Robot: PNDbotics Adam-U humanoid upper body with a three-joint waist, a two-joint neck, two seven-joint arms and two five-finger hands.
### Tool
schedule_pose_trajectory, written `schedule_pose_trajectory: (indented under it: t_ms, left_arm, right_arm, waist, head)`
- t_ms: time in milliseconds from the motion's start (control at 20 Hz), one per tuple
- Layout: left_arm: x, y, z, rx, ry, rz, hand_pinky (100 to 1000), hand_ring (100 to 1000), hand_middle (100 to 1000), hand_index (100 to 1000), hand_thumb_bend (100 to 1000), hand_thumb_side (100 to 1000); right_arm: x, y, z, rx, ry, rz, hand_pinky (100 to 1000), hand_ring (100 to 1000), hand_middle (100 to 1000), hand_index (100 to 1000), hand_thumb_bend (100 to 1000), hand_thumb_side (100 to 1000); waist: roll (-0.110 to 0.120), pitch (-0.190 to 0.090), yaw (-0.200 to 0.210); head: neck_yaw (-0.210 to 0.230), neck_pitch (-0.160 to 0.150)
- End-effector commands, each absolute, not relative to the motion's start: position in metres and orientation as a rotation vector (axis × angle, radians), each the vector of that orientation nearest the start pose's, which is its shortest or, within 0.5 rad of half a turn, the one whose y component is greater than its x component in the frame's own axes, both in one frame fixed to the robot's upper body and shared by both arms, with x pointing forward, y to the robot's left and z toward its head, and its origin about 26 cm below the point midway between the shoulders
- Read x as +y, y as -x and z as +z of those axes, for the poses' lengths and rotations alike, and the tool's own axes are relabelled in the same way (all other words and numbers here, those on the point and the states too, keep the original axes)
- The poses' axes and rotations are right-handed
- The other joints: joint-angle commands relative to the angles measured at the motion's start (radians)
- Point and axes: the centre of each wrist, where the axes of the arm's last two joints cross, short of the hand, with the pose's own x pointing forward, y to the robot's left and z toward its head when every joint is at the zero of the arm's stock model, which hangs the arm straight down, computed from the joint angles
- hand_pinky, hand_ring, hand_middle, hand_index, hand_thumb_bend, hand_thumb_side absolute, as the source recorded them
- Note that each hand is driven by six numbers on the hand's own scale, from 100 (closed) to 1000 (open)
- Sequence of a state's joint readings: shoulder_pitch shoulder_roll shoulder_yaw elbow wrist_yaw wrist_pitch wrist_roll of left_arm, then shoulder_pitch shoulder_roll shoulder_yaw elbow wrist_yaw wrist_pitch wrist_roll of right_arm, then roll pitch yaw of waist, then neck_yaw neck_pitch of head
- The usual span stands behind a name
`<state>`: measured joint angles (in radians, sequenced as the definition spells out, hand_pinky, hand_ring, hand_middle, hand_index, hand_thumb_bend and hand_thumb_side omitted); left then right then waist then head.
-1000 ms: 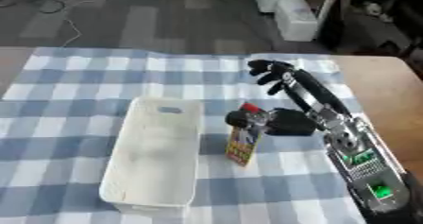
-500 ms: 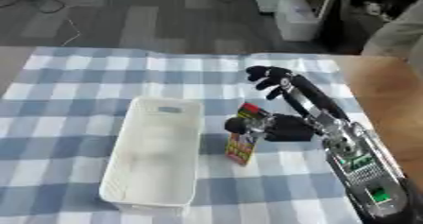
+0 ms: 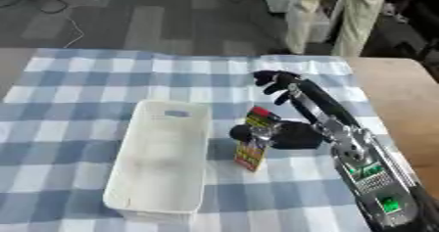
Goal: Pick up objects on the table and place them in the box.
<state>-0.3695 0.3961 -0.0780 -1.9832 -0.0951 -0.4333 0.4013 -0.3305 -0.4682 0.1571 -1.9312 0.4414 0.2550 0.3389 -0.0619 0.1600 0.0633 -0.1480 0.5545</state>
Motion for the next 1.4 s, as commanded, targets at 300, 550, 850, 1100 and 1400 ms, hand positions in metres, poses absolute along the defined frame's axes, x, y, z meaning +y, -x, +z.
schedule_pose_trajectory:
  t_ms: [300, 550, 850, 1100, 1400]
  left_arm:
    - [0.246, -0.304, 0.224, 3.41, 0.277, 0.172, 624, 672, 748, 795, 591, 857]
    - [0.246, -0.304, 0.224, 3.41, 0.276, 0.172, 624, 673, 748, 795, 591, 857]
    - [0.246, -0.304, 0.224, 3.41, 0.275, 0.172, 624, 673, 748, 795, 591, 857]
    - [0.246, -0.304, 0.224, 3.41, 0.275, 0.171, 624, 673, 748, 795, 591, 857]
    - [0.246, -0.304, 0.224, 3.411, 0.275, 0.172, 624, 673, 748, 795, 591, 858]
  right_arm:
    - [-0.245, -0.309, 0.191, -1.74, 0.518, 1.064, 707, 794, 808, 920, 908, 670]
    - [-0.244, -0.311, 0.188, -1.735, 0.507, 1.063, 703, 792, 810, 918, 906, 666]
    - [-0.243, -0.313, 0.184, -1.723, 0.495, 1.064, 697, 788, 805, 909, 904, 663]
    - [-0.245, -0.316, 0.181, -1.711, 0.491, 1.056, 694, 786, 804, 922, 902, 658]
    - [-0.246, -0.322, 0.181, -1.705, 0.494, 1.036, 689, 783, 801, 920, 904, 655]
  waist:
    - [0.001, -0.019, 0.001]
    - [0.002, -0.019, 0.002]
    - [0.002, -0.018, 0.003]
    - [0.002, -0.017, 0.003]
    - [0.003, -0.018, 0.003]
  head:
    - [0.009, 0.006]
    - [0.009, 0.007]
    - [0.01, 0.007]
    - [0.011, 0.008]
    - [0.008, 0.006]
